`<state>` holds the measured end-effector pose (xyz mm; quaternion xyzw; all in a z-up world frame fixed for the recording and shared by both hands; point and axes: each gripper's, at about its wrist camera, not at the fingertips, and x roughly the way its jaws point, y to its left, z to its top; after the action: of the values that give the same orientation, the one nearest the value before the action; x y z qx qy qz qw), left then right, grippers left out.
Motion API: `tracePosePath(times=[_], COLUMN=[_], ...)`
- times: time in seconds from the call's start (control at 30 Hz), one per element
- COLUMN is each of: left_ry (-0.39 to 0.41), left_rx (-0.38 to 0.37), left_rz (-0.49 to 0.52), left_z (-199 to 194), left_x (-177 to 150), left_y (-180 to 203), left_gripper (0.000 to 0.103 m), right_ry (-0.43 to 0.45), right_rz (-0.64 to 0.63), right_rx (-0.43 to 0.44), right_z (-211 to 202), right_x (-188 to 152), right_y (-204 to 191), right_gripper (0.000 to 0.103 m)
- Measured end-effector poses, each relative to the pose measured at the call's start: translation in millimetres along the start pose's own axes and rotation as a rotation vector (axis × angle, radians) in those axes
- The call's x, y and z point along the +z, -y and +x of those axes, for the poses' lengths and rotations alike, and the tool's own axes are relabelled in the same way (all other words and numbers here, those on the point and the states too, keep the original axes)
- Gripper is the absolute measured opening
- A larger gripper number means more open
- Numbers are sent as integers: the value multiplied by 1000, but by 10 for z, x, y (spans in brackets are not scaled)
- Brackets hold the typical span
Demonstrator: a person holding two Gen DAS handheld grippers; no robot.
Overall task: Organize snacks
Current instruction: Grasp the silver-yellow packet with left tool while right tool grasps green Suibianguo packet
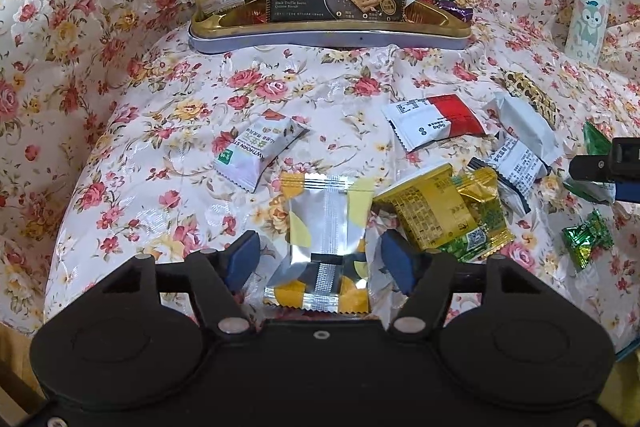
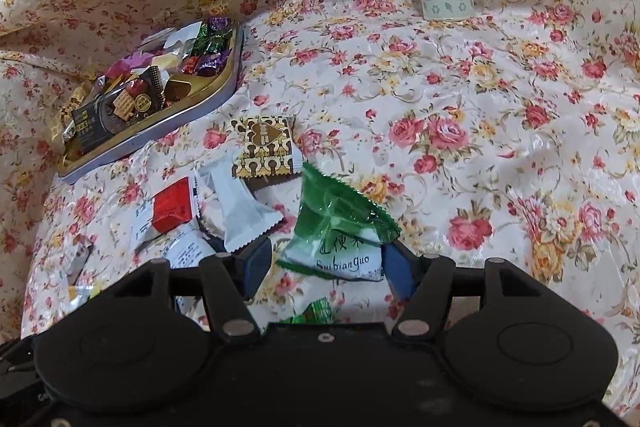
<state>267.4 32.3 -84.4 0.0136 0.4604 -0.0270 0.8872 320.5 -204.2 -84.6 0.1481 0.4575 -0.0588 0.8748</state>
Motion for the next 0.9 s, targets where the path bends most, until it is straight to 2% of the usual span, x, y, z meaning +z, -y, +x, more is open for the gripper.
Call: tracePosePath(times=[0.37, 0.5, 0.67, 0.9], left_ry=[48, 51, 54, 55], left_rx=[6, 8, 5, 6], left_rz=[-4, -5, 0, 1], left_z=[21, 19, 19, 17], left_x=[-42, -46, -48, -49], left_y=[11, 14, 11, 14], left_gripper=[75, 75, 75, 75], right_ry=[71, 90, 96, 85], right_rz=[-117, -163, -172, -172], right_rx=[-63, -93, -88, -76], right_z=[59, 67, 41, -78], right_x=[-81, -115, -126, -179], right_y=[-147, -187, -157, -58], right_gripper=[66, 61, 56, 55])
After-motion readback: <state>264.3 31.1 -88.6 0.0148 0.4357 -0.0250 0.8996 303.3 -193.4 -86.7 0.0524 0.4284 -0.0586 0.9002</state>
